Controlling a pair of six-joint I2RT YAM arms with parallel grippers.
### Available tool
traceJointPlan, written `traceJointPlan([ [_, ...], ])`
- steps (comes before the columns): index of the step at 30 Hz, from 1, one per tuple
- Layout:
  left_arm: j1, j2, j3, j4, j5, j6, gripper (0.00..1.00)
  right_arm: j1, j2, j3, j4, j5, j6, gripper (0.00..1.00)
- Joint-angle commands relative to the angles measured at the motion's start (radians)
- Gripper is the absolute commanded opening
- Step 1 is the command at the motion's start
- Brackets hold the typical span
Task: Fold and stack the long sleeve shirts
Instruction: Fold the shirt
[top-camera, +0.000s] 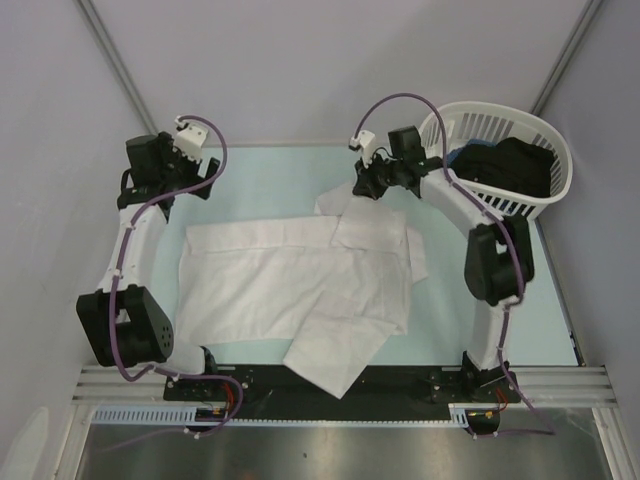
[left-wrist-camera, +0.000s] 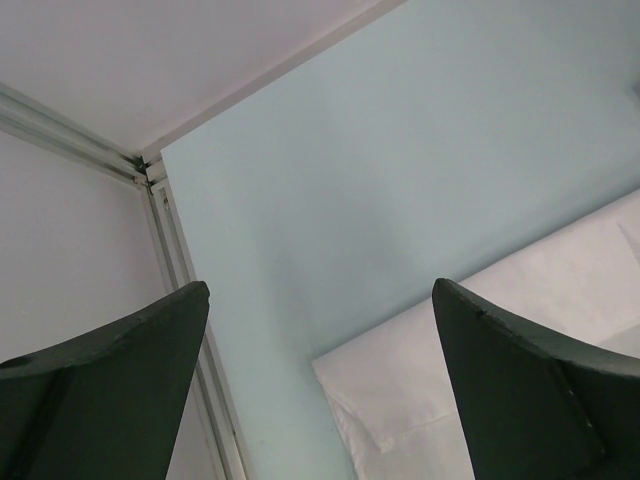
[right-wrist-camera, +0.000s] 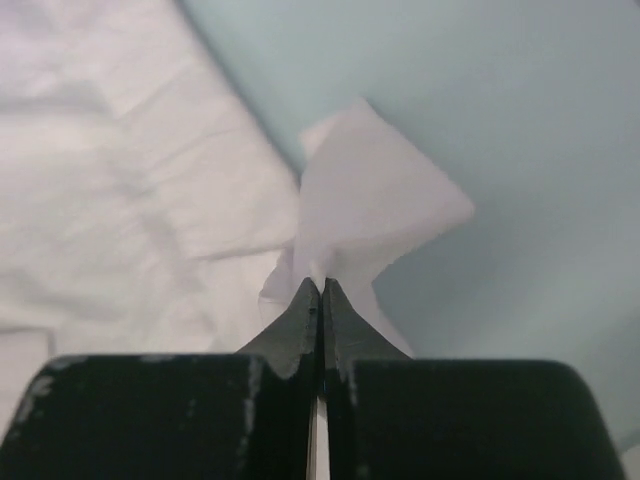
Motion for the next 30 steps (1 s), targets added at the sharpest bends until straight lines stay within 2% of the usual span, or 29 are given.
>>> traceJointPlan([
  [1, -0.02, -0.079, -0.033, -0.02, 0.033, -0.022, 0.99, 0.083, -0.246, -0.296, -0.066, -0.089, -0.193, 0.0],
  [5, -0.026, -0.162, -0.099, -0.042, 0.069, -0.008, 0.99, 0.172, -0.393, -0.53, -0.198, -0.094, -0.449, 0.02],
  [6, -0.026, -0.173, -0.11, -0.063, 0.084, -0.002, 0.99, 0.184, -0.431, -0.558, -0.263, -0.099, -0.494, 0.23],
  [7, -0.029, -0.186, -0.131, -0.071, 0.098, 0.006, 0.99, 0.196, -0.45, -0.593, -0.293, -0.103, -0.56, 0.39],
  [9, -0.035, -0.216, -0.148, -0.097, 0.109, 0.015, 0.99, 0.184, -0.484, -0.601, -0.318, -0.125, -0.565, 0.7],
  [11, -0.042, -0.231, -0.164, -0.118, 0.119, 0.033, 0.99, 0.115, -0.481, -0.566, -0.31, -0.171, -0.524, 0.83],
  [13, -0.046, -0.237, -0.176, -0.143, 0.139, 0.053, 1.0, 0.037, -0.429, -0.512, -0.276, -0.209, -0.46, 0.85],
  [14, -0.049, -0.24, -0.182, -0.144, 0.139, 0.056, 0.99, 0.013, -0.395, -0.434, -0.267, -0.22, -0.377, 0.84],
  [18, -0.062, -0.236, -0.197, -0.146, 0.142, 0.053, 0.99, -0.052, -0.214, -0.222, -0.192, -0.238, -0.113, 0.73],
  [21, -0.065, -0.222, -0.199, -0.131, 0.142, 0.038, 0.99, -0.063, -0.087, -0.115, -0.086, -0.209, 0.091, 0.68],
  [26, -0.066, -0.208, -0.197, -0.103, 0.118, 0.012, 0.99, -0.064, 0.113, 0.069, -0.068, -0.202, 0.26, 0.63],
  [30, -0.066, -0.197, -0.19, -0.095, 0.099, -0.007, 0.99, -0.057, 0.19, 0.103, -0.066, -0.183, 0.311, 0.61],
])
